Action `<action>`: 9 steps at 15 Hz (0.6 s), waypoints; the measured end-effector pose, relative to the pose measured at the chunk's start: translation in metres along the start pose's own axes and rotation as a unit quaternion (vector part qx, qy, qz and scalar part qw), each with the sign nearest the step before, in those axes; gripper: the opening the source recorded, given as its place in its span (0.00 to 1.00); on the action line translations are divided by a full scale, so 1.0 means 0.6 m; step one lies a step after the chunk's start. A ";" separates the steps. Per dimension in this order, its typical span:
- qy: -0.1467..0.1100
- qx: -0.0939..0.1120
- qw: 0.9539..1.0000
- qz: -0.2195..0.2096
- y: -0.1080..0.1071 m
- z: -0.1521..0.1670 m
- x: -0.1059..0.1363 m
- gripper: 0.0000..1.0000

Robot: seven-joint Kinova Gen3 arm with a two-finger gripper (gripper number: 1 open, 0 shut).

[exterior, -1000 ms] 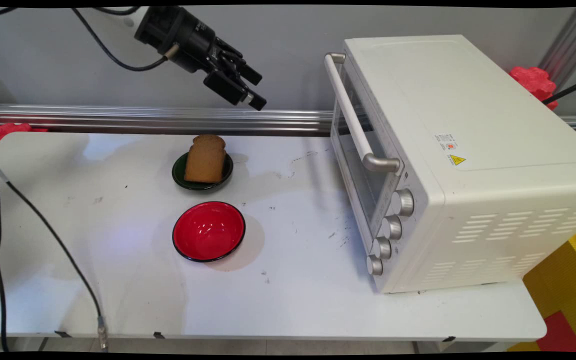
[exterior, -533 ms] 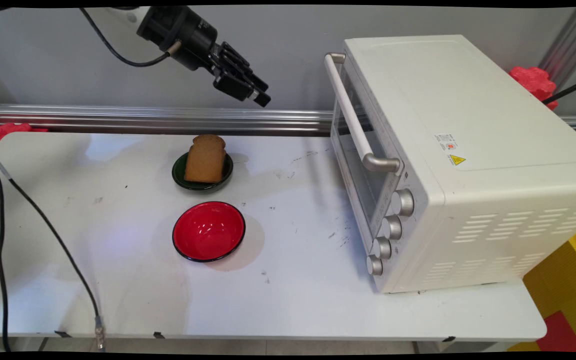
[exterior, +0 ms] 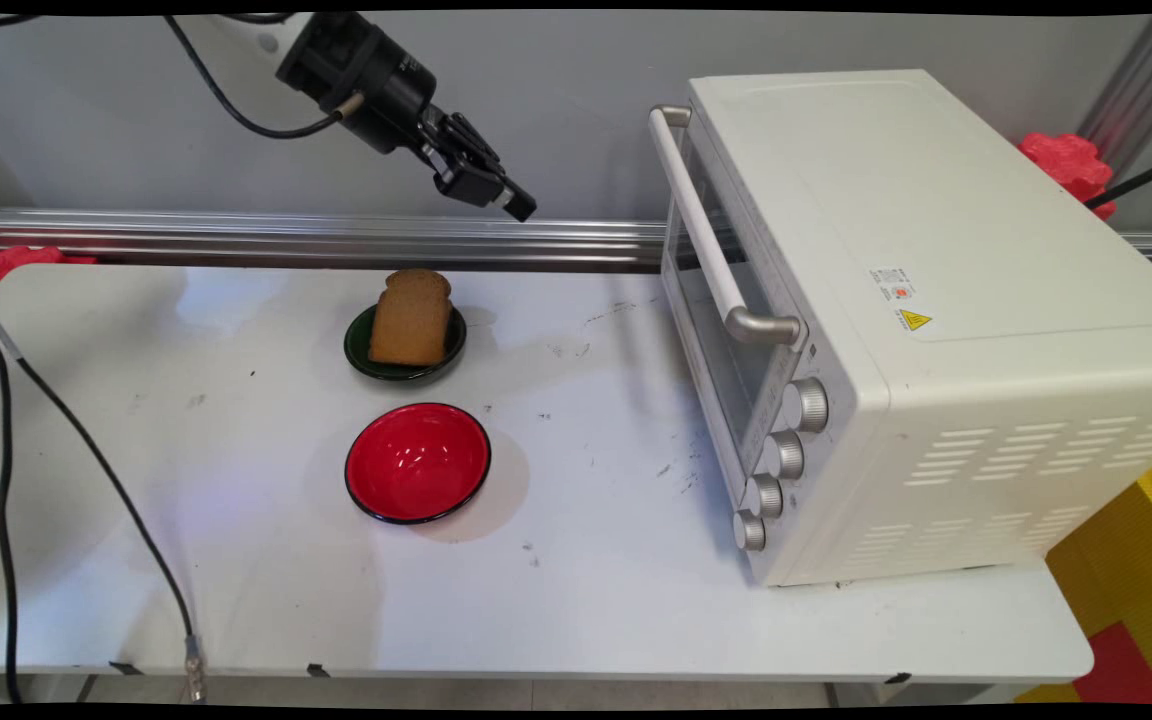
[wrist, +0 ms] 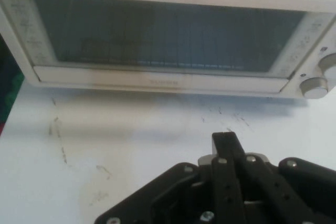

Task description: Open the oven

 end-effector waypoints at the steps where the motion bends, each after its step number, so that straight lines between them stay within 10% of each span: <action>1: -0.003 -0.001 1.000 -0.003 -0.001 0.003 0.000 0.00; 9: -0.012 -0.003 1.000 0.006 0.001 0.042 0.037 0.00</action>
